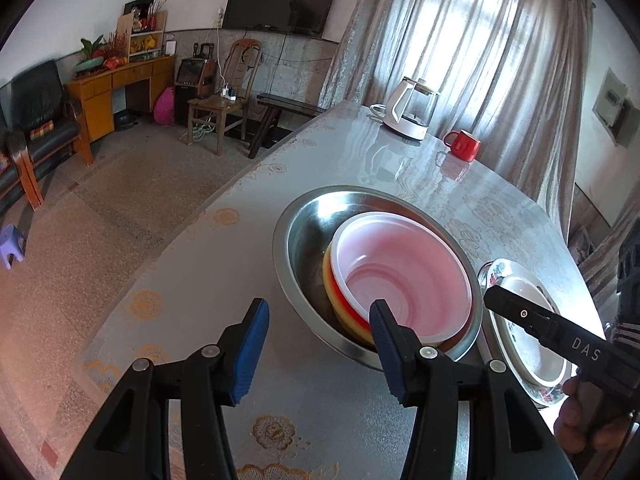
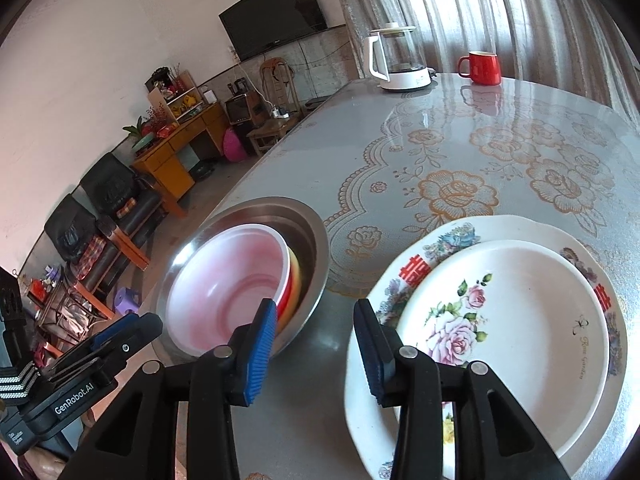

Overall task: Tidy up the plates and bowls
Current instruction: 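Grasp the rim of the steel basin with the left gripper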

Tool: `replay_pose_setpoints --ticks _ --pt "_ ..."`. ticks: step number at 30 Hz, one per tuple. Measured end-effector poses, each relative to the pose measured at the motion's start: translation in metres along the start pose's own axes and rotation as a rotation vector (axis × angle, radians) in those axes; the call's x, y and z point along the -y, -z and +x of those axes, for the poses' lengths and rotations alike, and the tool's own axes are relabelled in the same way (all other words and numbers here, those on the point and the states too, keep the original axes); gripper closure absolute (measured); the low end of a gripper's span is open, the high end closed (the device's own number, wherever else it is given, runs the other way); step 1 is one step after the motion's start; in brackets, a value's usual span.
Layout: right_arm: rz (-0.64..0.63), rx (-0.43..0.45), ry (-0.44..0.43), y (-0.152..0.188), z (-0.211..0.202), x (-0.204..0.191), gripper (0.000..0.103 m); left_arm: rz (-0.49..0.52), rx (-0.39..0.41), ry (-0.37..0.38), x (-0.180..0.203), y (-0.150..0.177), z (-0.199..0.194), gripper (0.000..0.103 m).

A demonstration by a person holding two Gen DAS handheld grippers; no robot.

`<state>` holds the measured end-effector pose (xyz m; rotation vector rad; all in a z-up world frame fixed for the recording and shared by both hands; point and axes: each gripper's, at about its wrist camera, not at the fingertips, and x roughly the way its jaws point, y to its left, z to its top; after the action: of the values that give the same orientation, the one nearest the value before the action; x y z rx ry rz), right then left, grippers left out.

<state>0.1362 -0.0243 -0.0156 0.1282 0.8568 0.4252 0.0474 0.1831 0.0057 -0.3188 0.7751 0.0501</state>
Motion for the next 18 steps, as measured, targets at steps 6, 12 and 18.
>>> replay_pose_setpoints --ticks 6,12,18 --pt "0.007 -0.006 -0.008 -0.006 0.003 0.006 0.063 -0.070 -0.010 0.042 -0.017 -0.009 0.007 0.050" --pt "-0.007 -0.015 -0.023 -0.025 0.017 0.003 0.063 -0.087 -0.022 0.002 -0.027 -0.025 0.027 0.051" --pt "-0.060 -0.080 0.092 -0.040 0.050 -0.002 0.073 -0.064 -0.064 -0.006 -0.027 -0.032 0.049 0.062"
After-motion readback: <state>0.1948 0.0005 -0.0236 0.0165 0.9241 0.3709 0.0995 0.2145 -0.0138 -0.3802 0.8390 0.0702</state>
